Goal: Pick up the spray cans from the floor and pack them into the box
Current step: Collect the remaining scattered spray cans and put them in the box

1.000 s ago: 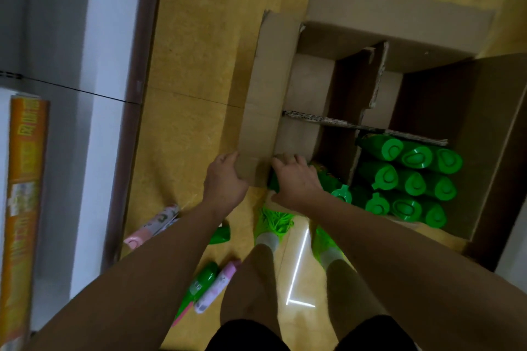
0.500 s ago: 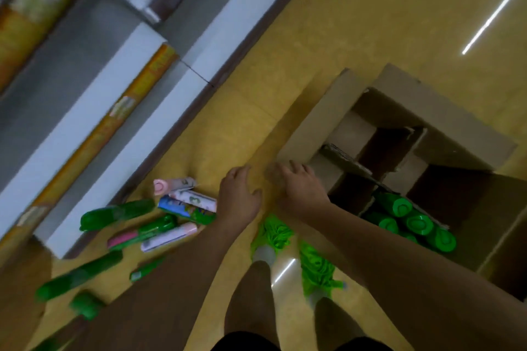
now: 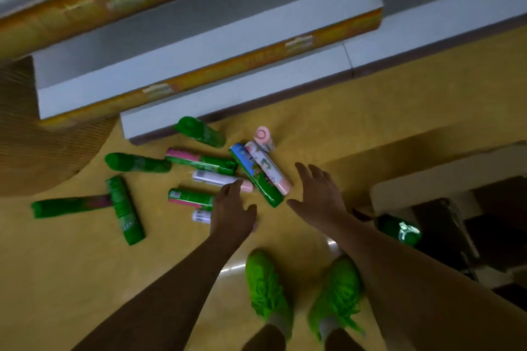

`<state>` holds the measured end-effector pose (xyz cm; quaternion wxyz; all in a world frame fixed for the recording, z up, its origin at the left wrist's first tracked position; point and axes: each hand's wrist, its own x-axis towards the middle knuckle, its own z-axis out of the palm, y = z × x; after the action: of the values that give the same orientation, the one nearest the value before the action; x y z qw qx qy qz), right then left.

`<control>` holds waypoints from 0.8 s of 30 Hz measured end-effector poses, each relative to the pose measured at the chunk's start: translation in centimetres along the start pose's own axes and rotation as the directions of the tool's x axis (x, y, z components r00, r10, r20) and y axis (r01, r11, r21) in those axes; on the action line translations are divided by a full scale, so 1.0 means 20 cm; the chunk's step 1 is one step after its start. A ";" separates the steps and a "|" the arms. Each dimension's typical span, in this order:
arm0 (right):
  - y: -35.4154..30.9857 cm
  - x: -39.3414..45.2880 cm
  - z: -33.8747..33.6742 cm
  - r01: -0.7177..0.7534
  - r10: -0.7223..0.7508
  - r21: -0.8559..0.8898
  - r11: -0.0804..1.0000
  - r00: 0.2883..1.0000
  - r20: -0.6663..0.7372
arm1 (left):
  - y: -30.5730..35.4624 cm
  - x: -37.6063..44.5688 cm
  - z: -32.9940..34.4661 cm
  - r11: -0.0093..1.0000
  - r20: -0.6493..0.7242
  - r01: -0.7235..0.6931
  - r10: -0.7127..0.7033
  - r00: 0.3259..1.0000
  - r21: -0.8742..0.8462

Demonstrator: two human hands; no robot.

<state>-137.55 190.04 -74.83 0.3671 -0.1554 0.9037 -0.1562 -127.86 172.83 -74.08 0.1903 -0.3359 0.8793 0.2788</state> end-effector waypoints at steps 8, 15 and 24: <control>-0.24 0.45 0.10 0.099 -0.106 -0.093 0.991 0.991 -0.078 | -0.31 0.32 -0.06 0.994 -0.158 0.058 -0.072 0.985 -0.094; -0.18 0.92 0.33 0.261 -0.312 -0.200 0.944 0.904 -0.293 | -0.40 0.89 -0.07 0.988 -0.434 0.030 -0.094 0.896 -0.150; 0.08 1.31 0.63 0.258 -0.109 0.462 0.849 0.940 -0.323 | -0.60 1.30 0.30 0.639 -0.314 0.127 -0.529 0.788 -0.759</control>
<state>-146.65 179.05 -100.20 0.2438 -0.1179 0.8567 -0.4389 -136.89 156.62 -96.66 -0.1428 -0.6036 0.6418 0.4510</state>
